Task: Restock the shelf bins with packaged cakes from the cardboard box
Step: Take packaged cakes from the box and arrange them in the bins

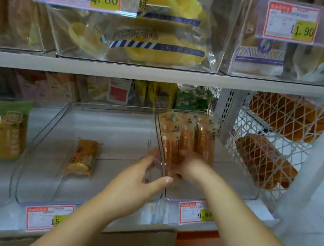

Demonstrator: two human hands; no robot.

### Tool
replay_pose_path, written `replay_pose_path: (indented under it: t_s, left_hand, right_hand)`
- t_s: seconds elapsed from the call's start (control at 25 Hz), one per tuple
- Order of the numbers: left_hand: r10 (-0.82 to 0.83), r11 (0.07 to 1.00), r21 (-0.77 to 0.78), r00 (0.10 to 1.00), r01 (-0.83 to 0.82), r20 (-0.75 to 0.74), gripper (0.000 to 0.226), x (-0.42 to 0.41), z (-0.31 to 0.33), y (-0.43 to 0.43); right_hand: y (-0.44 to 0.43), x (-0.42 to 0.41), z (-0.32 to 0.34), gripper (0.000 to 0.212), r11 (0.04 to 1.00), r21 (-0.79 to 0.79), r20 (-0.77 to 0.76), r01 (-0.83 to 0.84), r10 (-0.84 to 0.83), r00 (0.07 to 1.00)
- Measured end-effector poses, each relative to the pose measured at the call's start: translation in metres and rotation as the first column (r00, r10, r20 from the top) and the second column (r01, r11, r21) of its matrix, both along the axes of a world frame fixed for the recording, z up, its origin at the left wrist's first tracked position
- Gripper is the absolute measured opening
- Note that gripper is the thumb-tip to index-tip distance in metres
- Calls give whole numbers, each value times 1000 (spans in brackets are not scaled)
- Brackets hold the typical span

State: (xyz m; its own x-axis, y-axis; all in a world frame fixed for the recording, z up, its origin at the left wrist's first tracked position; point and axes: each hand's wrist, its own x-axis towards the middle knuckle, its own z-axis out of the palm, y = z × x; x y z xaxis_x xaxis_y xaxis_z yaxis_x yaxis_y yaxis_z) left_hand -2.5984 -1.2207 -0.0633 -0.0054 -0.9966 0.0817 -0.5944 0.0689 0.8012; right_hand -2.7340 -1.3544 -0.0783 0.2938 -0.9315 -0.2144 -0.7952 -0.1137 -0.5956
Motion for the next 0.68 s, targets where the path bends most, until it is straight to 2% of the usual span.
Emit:
replay_pose_path:
  t_s: [0.12,0.24,0.32,0.4,0.48,0.56,0.6,0.68]
  left_hand:
    - [5,1000,-29,1000,-4,5,49,-2,-1,0]
    - [49,995,-86,998,-51,-28,79,-1,-3,5]
    - [95,977,-188,995,-96,-16,78,2,4,18]
    - [104,917,-391,993,-75,54,59,8,12,38]
    - [65,873,-488,989,9,134,39,18,11,62]
    - [1,904,-411,964,113,267,27,31,-5,89]
    - [-38,939,-310,940,150,339,25,37,-16,103]
    - [-131,983,-48,861,178,492,28,49,-45,121]
  right_hand:
    - [-2,5,1,28,1000,16,-124,-11,13,992]
    - [-3,-1,0,34,1000,2,-228,-6,6,974]
    - [5,-11,14,42,997,-81,-246,3,-23,969]
    - [30,-25,42,45,970,-244,-176,10,-54,983]
    - [65,-35,71,42,916,-399,51,35,-16,999]
    - [109,-39,83,22,933,-355,280,-61,168,945]
    - [133,-40,81,15,945,-270,296,-184,264,918]
    - [167,-39,59,11,910,-1,131,-414,410,903]
